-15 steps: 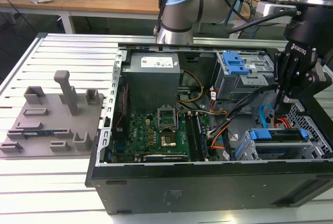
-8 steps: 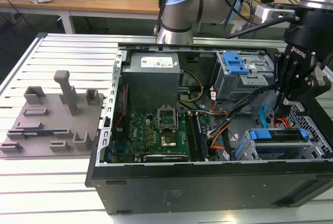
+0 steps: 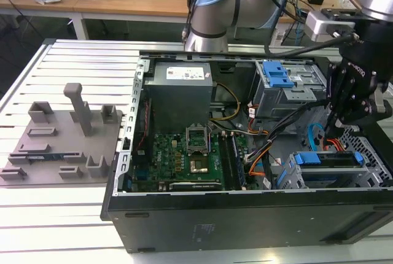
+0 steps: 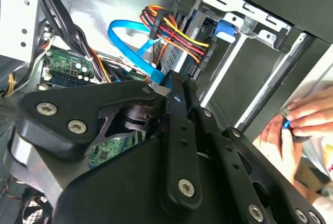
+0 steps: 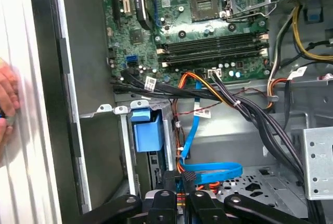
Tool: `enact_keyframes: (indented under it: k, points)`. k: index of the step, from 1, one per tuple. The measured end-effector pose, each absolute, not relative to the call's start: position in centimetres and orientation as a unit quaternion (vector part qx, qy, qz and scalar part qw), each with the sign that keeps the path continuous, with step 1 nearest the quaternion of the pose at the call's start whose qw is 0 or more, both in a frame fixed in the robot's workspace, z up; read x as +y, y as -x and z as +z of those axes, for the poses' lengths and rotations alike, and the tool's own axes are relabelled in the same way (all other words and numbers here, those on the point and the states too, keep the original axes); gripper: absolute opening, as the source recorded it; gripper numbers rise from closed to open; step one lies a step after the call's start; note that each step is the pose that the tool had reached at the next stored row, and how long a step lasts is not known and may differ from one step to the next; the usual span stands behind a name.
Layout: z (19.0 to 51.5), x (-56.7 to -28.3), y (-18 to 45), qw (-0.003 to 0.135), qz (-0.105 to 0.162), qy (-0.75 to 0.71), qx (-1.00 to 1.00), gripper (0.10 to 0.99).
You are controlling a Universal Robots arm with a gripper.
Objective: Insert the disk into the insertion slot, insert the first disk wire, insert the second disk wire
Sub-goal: 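Insert the second disk wire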
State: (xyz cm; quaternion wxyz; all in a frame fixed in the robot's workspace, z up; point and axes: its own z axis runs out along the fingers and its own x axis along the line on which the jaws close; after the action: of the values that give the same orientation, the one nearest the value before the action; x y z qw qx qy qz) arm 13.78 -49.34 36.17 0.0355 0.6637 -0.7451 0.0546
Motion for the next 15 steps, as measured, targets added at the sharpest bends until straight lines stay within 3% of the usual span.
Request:
enact_keyframes:
  k: [9, 15]
  points:
    - [35.7, -50.5, -13.9, 0.017, 0.034, -0.669, -0.742, 0.161]
    - [35.5, -51.7, -14.6, 0.013, 0.027, -0.670, -0.741, 0.161]
